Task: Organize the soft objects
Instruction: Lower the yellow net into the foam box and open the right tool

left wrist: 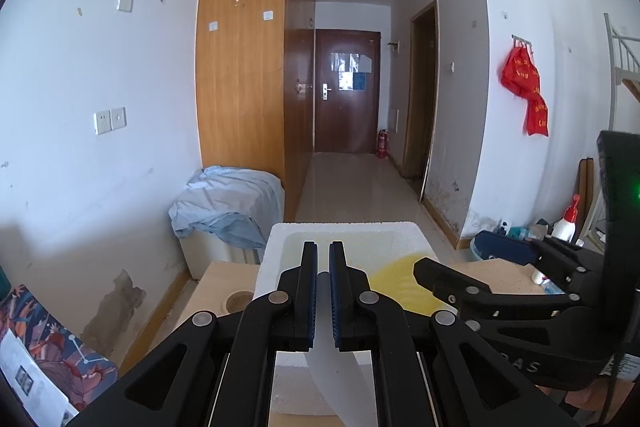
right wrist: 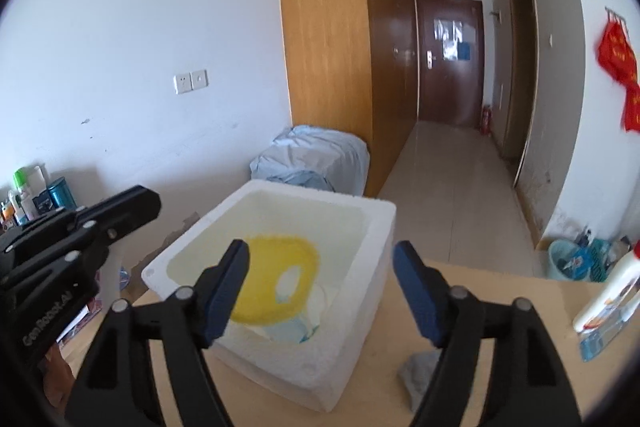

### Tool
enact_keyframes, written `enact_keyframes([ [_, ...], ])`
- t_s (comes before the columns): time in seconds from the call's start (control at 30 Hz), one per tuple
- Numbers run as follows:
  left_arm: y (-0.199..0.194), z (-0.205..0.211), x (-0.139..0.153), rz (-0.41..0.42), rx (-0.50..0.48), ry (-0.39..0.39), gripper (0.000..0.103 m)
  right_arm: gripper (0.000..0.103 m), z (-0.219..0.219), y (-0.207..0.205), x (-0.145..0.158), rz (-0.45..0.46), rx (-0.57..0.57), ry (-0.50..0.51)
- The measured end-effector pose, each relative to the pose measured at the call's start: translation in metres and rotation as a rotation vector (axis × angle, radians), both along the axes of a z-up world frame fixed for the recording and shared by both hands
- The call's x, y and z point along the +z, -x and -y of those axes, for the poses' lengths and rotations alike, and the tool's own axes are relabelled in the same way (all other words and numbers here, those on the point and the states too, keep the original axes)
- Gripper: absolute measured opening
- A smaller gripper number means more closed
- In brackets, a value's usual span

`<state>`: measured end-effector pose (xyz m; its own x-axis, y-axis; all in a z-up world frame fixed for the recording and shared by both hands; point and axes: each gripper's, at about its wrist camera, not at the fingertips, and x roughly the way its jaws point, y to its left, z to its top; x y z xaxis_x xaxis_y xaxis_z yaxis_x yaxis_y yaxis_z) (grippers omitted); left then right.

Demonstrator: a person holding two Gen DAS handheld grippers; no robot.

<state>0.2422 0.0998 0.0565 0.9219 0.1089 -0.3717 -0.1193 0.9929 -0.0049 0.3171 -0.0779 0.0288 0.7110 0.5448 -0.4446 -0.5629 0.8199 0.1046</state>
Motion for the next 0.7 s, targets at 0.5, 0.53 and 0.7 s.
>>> enact_keyframes([
  [0.5,-0.002,0.001,0.001,0.008,0.0,-0.006,0.006,0.078,0.011,0.007,0.005,0.038,-0.014,-0.003],
  [0.53,-0.003,0.0,0.003,0.01,0.0,-0.006,0.006,0.078,0.013,0.007,0.006,0.04,-0.018,-0.006],
  [0.7,-0.011,-0.001,0.011,0.023,0.005,0.0,0.006,0.078,0.021,0.005,0.007,0.047,-0.036,-0.017],
])
